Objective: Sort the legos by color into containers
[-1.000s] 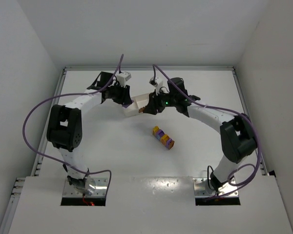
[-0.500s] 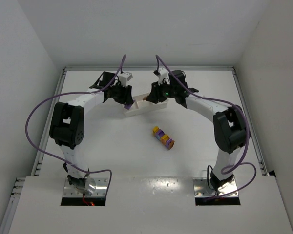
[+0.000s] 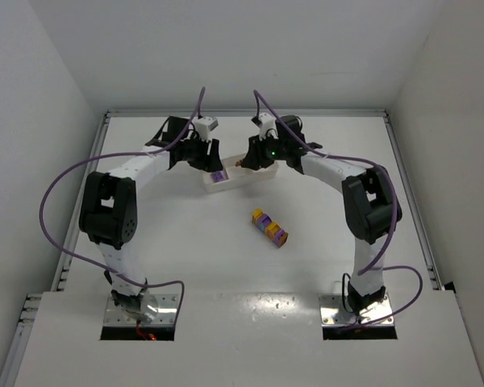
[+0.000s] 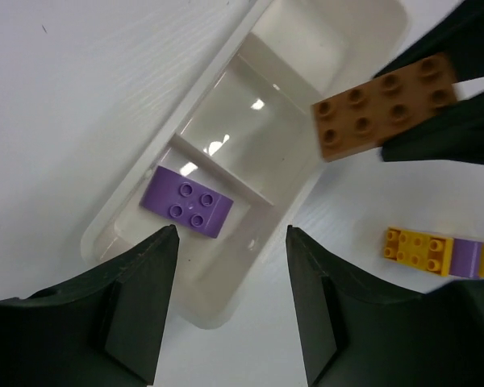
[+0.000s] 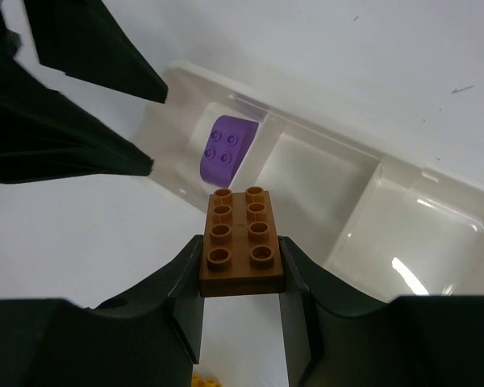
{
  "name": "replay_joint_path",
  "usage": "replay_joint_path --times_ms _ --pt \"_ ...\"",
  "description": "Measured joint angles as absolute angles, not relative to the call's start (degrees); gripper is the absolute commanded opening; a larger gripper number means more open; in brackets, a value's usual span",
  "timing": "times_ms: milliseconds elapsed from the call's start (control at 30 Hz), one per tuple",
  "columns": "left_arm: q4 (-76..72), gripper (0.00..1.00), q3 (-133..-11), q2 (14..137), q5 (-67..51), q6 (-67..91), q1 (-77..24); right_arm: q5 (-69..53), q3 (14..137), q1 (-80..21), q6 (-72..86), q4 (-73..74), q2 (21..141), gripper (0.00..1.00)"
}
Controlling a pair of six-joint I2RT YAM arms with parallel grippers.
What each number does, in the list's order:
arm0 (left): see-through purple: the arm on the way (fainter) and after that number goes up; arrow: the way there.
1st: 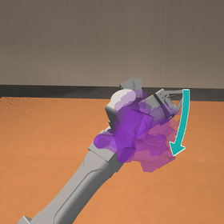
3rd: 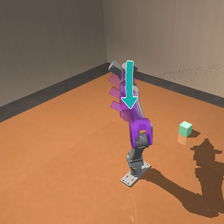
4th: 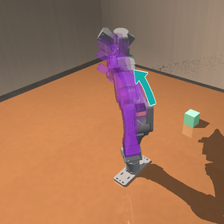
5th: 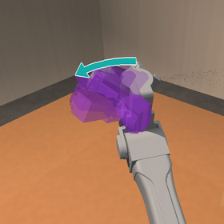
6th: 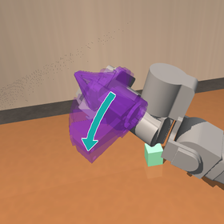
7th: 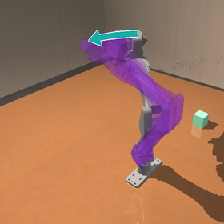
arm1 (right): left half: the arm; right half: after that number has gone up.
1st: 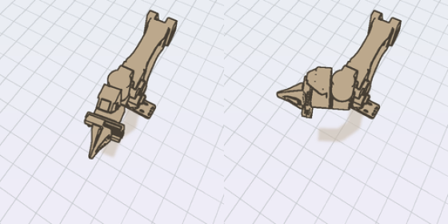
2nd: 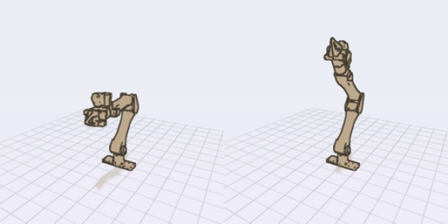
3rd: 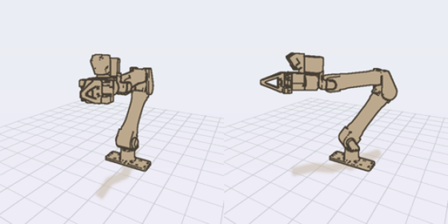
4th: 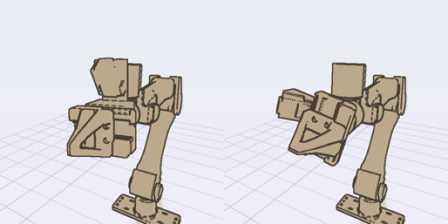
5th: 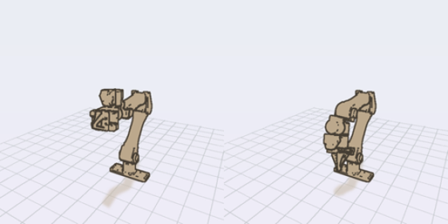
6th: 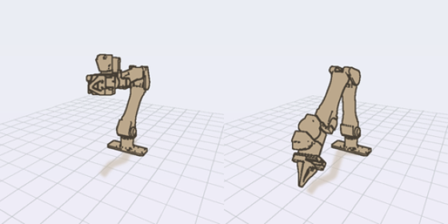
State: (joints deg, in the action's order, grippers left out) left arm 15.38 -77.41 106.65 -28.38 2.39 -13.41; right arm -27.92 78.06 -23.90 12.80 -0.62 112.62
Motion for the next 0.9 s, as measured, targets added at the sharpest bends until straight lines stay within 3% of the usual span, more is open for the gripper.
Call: replay_joint_path --times_ms 300,333,367,500,600,700,900 --pt "13.8 0.62 -75.1 92.1 -30.3 2.9 -13.1 -27.4 83.4 -25.0 12.0 0.6 119.1 0.03" --pt "13.5 0.62 -75.1 91.3 -30.4 2.9 -13.0 -27.2 83.7 -25.1 12.0 0.7 119.5 0.06" --pt "13.2 0.62 -75.0 90.9 -30.5 3.0 -12.9 -27.0 84.2 -25.1 12.0 1.1 120.0 0.20" --pt "13.3 0.62 -74.4 90.9 -30.5 3.1 -12.3 -25.4 85.9 -25.4 11.9 1.9 121.4 0.45" --pt "13.7 0.62 -74.0 90.9 -30.5 3.1 -12.0 -23.6 86.8 -25.7 11.4 2.5 122.2 0.57" --pt "13.6 0.62 -73.9 90.9 -30.5 3.1 -12.0 -22.0 87.0 -26.4 10.5 3.4 122.6 0.62" --pt "13.6 0.62 -73.7 90.9 -30.5 3.1 -12.0 -19.4 87.0 -27.9 8.7 5.1 122.9 0.61"
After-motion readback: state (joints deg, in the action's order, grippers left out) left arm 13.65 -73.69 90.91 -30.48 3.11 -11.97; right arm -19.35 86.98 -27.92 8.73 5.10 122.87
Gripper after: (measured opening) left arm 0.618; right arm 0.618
